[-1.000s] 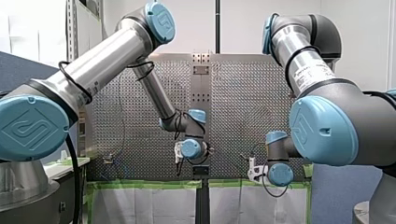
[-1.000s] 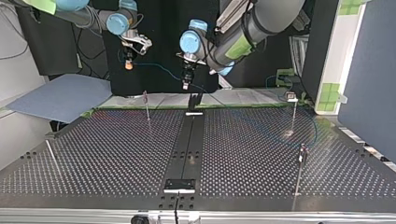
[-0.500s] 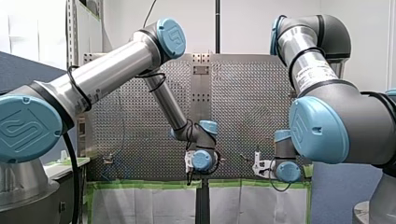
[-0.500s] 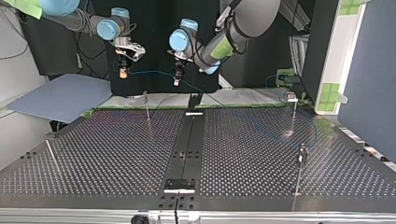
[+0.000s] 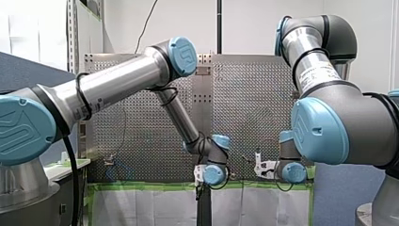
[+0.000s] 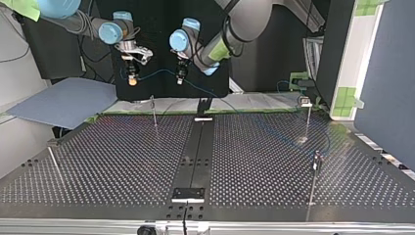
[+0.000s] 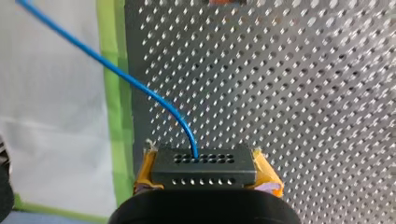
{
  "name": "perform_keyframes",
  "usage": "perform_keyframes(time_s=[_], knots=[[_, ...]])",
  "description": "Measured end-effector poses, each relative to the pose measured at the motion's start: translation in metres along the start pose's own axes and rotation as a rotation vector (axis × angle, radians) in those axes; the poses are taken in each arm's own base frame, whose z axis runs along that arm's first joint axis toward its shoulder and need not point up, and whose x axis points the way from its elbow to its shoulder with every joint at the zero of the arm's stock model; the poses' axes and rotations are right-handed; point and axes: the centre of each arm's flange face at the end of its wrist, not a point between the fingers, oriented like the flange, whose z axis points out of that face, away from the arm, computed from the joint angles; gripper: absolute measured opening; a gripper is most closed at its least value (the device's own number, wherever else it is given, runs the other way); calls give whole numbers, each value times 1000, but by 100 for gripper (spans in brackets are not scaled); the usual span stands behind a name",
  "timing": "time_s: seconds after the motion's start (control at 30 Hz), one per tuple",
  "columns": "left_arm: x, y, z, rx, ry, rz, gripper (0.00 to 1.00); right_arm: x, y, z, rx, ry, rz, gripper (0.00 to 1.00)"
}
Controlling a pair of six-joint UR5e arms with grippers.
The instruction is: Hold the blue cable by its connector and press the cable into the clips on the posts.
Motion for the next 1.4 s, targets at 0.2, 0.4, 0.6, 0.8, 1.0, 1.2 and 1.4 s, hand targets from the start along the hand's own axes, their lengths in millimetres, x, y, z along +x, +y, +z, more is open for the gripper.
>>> perform_keyframes(time_s=[0.2,0.4,0.6,0.8,1.0,1.2,1.4], knots=[[10,1,4,-24,-1,-21,0,-2,6,11,37,24,13,0],[8,3,6,-57,-14,-25,0,-24,27,16,45,4,10,0],[1,-5,10,-67,-48,-39,0,-27,54,26,47,9,33,0],[-6,-15,14,-64,-68,-46,0,-19,76,41,65,23,36,0],[6,-20,23,-57,-43,-33,0,-13,76,49,115,28,35,0],[-4,-26,39,-46,-52,-50,0,-10,76,55,137,33,35,0],[-11,-25,46,-51,-51,-58,0,-8,84,58,95,26,39,0]])
